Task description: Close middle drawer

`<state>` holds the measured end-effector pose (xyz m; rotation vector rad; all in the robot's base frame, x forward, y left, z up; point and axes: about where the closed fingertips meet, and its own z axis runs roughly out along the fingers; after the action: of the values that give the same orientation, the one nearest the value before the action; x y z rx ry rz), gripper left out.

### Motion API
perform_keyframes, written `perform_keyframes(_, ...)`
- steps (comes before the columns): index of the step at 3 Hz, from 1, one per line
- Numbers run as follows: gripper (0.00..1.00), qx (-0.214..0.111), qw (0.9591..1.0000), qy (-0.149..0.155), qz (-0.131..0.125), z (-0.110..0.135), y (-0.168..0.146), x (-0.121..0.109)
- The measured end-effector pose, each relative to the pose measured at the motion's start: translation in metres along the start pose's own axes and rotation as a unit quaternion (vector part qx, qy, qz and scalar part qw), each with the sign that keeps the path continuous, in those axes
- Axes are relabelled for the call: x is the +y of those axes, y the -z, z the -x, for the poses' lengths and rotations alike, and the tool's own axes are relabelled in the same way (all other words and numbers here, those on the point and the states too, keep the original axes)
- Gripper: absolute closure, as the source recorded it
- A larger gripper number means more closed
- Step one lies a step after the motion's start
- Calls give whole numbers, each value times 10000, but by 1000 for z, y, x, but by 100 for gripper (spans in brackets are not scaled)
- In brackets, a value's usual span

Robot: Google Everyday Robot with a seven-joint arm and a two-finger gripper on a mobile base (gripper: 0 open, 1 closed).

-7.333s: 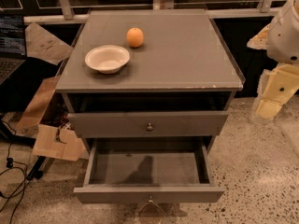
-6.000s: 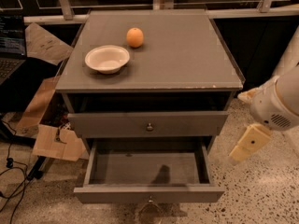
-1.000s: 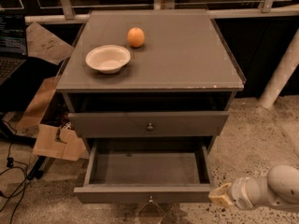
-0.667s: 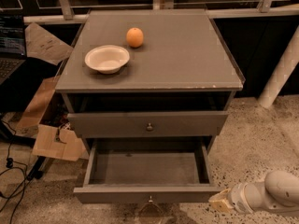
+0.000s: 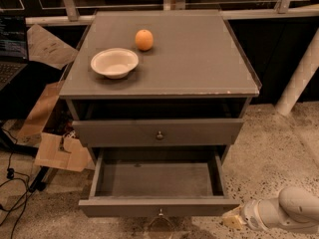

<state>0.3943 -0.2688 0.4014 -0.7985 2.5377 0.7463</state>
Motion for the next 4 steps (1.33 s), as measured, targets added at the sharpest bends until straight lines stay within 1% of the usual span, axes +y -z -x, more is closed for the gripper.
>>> perform_keyframes(1, 100, -22, 10000, 67, 40, 13, -12, -10)
perform_keyframes(2, 100, -52, 9999, 116, 33, 21, -14, -13)
perform_keyframes(3, 100, -94, 9997, 207, -49, 40, -16, -22)
perform_keyframes(4, 100, -94, 9997, 207, -50, 39, -16, -22)
